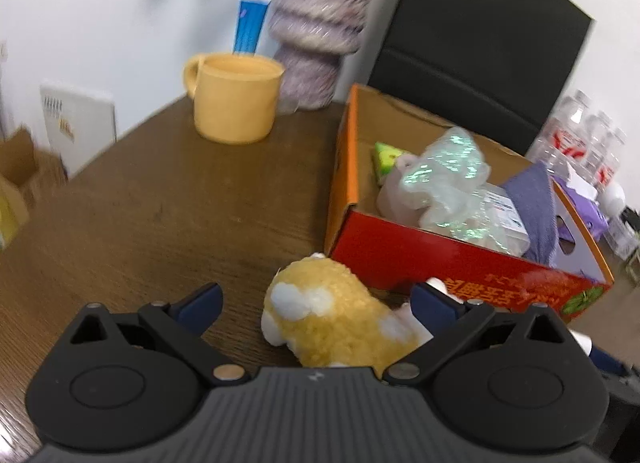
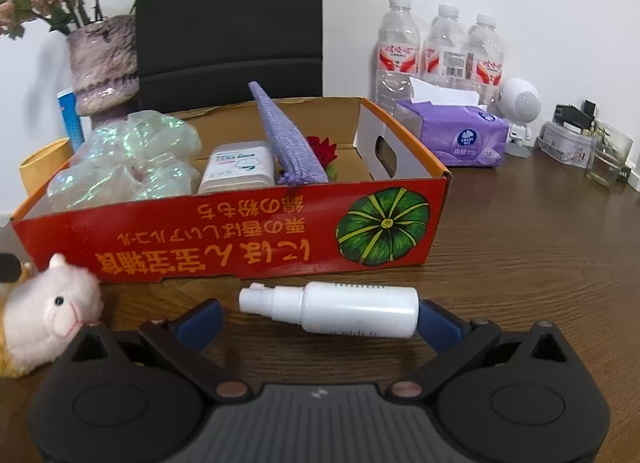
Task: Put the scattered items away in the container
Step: 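Close left tool on plush sheep while right tool grasps white spray bottle, then lift and carry plush sheep and spray bottle over the cardboard box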
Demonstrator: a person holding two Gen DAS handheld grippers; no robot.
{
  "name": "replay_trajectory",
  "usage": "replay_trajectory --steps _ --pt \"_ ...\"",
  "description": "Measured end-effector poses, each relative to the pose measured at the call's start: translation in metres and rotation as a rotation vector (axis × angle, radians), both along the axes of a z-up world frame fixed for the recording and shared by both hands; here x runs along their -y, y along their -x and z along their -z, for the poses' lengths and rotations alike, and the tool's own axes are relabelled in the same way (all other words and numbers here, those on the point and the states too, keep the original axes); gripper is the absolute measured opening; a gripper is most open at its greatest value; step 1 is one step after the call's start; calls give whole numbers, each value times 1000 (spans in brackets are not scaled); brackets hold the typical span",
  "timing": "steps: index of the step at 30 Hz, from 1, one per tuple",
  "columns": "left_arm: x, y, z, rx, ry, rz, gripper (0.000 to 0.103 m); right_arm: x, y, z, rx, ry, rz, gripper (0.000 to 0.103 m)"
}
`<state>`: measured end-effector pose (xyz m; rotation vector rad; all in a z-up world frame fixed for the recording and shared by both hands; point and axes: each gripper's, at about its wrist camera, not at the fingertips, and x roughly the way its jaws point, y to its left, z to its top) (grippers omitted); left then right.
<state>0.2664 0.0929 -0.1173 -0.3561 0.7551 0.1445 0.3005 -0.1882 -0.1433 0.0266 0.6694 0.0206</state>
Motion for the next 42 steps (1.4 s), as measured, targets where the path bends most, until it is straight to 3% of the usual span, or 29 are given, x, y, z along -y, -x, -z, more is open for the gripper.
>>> replay_trajectory --steps 5,17,20,42 --pt "-6 -13 10 -55 69 -2 88 -5 -6 2 -4 9 23 103" --pt "0 -14 11 -34 47 -5 68 -3 -12 7 -27 -1 27 103" --pt "-1 -12 11 -25 51 -4 65 1 -10 7 -30 -27 27 97" --pt "10 13 0 61 3 64 52 15 20 -5 8 -28 -4 97"
